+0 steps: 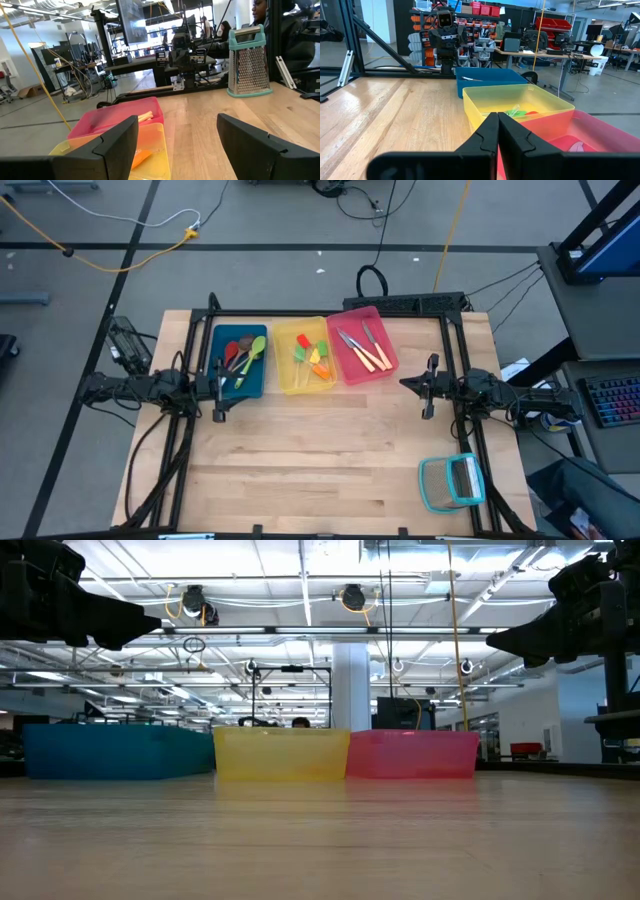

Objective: Pick & Place Kitchen Items
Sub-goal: Return to Home Position

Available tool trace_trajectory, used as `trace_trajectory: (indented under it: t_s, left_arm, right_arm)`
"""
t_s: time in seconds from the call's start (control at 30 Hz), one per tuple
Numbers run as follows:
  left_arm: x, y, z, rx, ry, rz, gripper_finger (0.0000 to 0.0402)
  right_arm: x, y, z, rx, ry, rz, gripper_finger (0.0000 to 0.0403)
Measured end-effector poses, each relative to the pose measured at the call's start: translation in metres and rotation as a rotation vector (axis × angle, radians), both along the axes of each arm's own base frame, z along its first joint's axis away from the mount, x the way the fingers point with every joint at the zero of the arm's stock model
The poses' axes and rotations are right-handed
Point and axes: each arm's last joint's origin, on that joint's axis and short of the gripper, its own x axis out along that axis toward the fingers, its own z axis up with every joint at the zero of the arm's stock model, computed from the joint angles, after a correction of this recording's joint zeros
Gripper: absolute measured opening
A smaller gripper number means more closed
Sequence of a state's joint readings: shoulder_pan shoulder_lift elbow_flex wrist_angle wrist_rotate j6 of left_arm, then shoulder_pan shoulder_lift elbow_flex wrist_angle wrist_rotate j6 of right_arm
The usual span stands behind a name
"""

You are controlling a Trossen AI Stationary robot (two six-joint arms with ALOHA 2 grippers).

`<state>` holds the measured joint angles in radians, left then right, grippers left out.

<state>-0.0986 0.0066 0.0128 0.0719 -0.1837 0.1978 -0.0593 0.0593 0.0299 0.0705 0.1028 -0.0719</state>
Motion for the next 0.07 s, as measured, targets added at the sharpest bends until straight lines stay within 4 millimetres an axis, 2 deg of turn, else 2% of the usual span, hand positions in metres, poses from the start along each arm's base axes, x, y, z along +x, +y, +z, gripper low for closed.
trace_trajectory:
  t_s: [0.07]
  left_arm:
    - [0.0000, 0.0000, 0.0000, 0.000, 0.000, 0.000, 0.0273]
  right_arm:
    - [0.0000, 0.0000, 0.0000, 0.000, 0.000, 0.000, 0.0000]
